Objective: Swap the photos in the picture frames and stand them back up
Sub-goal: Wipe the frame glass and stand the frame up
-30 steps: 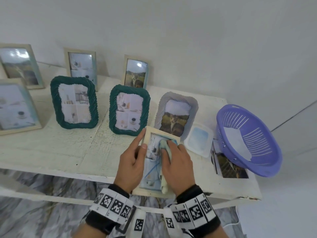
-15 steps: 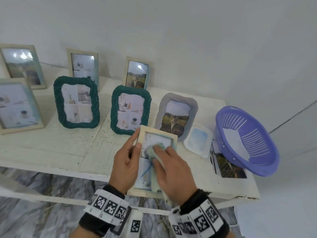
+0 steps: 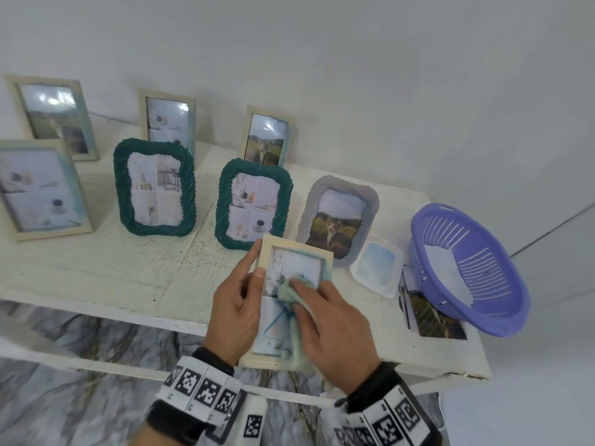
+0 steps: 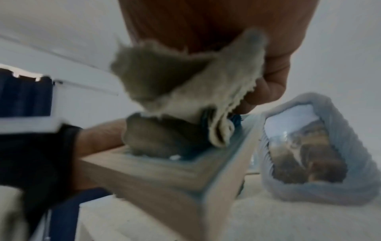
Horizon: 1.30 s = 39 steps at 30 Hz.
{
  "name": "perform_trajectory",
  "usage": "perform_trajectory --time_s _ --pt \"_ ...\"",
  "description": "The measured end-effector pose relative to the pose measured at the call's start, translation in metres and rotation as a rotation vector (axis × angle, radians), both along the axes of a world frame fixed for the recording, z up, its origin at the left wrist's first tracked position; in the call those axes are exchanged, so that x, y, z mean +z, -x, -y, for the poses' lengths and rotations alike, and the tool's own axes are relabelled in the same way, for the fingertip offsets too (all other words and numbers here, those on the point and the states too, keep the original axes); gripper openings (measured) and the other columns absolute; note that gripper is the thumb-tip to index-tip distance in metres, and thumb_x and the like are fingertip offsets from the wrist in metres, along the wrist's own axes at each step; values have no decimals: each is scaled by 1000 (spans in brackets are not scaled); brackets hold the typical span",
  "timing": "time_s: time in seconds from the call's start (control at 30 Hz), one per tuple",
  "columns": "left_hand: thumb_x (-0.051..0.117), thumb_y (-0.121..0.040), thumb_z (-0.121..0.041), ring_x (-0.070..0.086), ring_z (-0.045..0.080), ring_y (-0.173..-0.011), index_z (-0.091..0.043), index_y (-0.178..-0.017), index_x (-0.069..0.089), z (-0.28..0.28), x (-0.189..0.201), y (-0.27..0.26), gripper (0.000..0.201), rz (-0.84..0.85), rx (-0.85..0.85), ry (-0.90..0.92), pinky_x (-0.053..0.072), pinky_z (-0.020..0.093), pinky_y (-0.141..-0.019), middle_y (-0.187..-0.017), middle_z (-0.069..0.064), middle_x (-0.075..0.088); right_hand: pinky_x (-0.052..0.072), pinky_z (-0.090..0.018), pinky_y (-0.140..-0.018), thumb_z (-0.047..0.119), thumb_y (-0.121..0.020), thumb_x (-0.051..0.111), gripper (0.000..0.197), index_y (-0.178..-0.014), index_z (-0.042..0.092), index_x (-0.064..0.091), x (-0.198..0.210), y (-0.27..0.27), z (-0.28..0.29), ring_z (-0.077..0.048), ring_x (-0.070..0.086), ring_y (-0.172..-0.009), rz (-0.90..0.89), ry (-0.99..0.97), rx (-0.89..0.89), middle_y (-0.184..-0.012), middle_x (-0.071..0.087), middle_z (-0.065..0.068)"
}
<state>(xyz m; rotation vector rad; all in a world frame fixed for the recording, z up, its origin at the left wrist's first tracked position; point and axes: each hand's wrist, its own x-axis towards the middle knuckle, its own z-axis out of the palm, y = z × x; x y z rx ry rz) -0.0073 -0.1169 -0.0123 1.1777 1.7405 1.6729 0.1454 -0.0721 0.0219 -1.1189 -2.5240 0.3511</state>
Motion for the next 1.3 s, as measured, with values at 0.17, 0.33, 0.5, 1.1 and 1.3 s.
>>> perform_trajectory --time_s 0.17,0.33,0.5,1.1,1.3 --pt "44 -102 -17 23 5 -46 -29 -143 44 -1 6 -10 43 22 5 9 21 12 -47 -47 -11 26 40 -24 -44 35 -95 34 39 -124 20 56 8 9 -15 -17 51 -57 0 -116 -55 -94 51 1" --pt "44 -102 -20 27 5 -48 -32 -142 45 0 3 -2 42 88 -3 9 28 18 -46 -50 -10 30 41 -25 -41 37 -97 35 37 -129 27 49 13 -6 11 -11 42 -55 155 -27 280 -90 44 5" --pt "45 -102 -18 22 4 -47 -32 -142 43 -2 1 -11 42 79 -3 10 22 15 -46 -49 -13 25 46 -31 -42 34 -95 36 35 -127 27 50 19 -4 -21 -15 50 -56 160 -146 26 -94 47 3" --pt "46 -98 -39 38 19 -63 -49 -139 46 -19 0 4 42 131 -16 -8 38 29 -60 -78 4 49 43 -31 -37 35 -94 39 34 -125 29 51 21 -24 8 -14 46 -49 226 -78 301 -89 48 4" --pt "47 -102 -23 29 9 -56 -36 -141 48 -19 4 -8 41 121 4 -12 31 22 -53 -66 2 38 37 -29 -37 36 -92 34 37 -116 22 59 26 -23 -25 -19 49 -49 232 -165 2 -88 50 1"
